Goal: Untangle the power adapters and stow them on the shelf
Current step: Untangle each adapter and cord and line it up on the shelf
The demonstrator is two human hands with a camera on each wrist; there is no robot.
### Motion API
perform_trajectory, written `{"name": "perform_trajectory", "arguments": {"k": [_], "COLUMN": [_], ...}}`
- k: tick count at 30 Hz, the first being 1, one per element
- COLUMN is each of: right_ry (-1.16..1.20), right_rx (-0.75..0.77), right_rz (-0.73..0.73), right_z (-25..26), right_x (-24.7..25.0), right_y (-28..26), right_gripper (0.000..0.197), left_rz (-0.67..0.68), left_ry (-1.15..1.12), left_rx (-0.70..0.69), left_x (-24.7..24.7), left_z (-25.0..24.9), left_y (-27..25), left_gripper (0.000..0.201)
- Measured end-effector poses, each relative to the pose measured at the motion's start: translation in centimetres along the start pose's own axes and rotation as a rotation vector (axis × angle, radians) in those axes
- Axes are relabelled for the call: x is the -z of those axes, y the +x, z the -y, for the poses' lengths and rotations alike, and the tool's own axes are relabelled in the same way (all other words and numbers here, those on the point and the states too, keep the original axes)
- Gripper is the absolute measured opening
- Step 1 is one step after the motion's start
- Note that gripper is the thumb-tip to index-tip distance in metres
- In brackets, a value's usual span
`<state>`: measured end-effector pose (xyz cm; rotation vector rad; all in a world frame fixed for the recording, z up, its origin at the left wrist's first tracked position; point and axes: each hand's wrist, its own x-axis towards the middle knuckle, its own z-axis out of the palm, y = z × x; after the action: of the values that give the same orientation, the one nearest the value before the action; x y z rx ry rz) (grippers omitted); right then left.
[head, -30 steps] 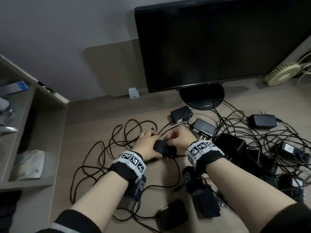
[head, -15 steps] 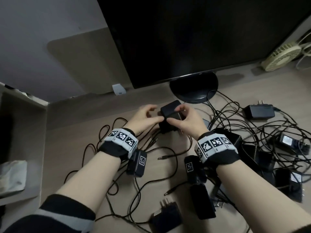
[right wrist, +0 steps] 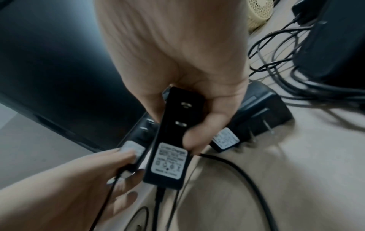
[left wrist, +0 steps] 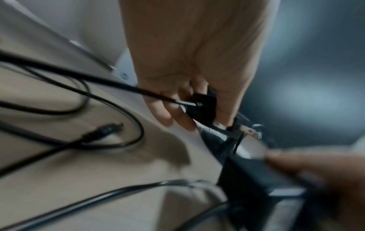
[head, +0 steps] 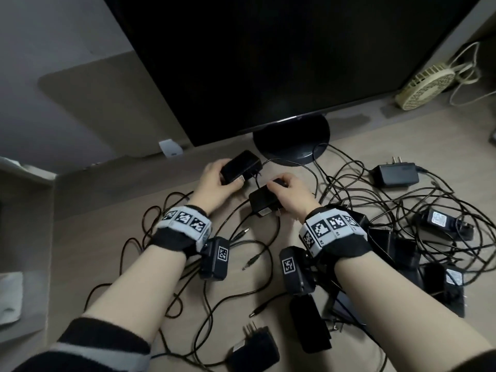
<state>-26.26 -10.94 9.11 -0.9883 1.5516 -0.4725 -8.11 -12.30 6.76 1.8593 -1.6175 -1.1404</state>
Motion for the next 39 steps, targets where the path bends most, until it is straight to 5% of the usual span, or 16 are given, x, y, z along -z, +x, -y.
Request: {"name": "perform_trajectory", "arguments": {"k": [3,7,15,17,20,22,26,32,35,39], "right_ry": [0.2,0.241,-0.131,-0.088,0.086,0.201,0.27,0.015,0.126,0.535], "right_rx": [-0.137,-0.122,-0.237,-0.122,0.046,0.034,-0.089,0.124,0.188,0.212], "right_rz": [0.102,0.183,0.328,0.316,0.223,0.194,0.251,0.306,0.235,0.32], "right_z": [1.6,2.7,2.3,2.7,3.7,4.5,5.1,5.4,6.3,8.8], "right_x": [-0.9,-2.0,-2.7,-3.0,-3.4,-3.6,-4.3,-6.4,-6.8,-5.4], "right_y": [-0.5,-1.9,-6.9,-8.4,-10.4,-11.6,-14.2,-17.7,-19.0,-20.6], "right_gripper": [0.004,0.007,0.01,0.014,0.017,0.017,0.033,0.049,0.034,0.019], "left_rz": [0.04,0.051,-0.474,-0.41,-0.14,-0.05,-0.041,-0.127,-0.158,-0.185], "left_ry": [-0.234,-0.364,-0.489,-0.461,-0.35,-0.327,-0.354,-0.275,-0.269,-0.328], "left_rx": [-0.008,-0.06,0.057,-0.005,-0.114,-0.165,-0.221,-0.198,-0.229,-0.087], "left_x": [1.7,2.1,4.7,5.5,5.3,4.9,5.3,6.2,6.6,6.8], "left_z": [0.0,0.0,0.3,0.0,-0.8,-1.0,-0.7,-0.5,-1.1,0.6], "left_y": [-3.0,-6.6,-10.1,-11.6,-14.6,-16.3,-19.3,-22.4,-23.6,-24.0], "left_gripper": [0.051,0.046,0.039,0.042,0.048,0.057,0.046,0.047,0.062,0.004]}}
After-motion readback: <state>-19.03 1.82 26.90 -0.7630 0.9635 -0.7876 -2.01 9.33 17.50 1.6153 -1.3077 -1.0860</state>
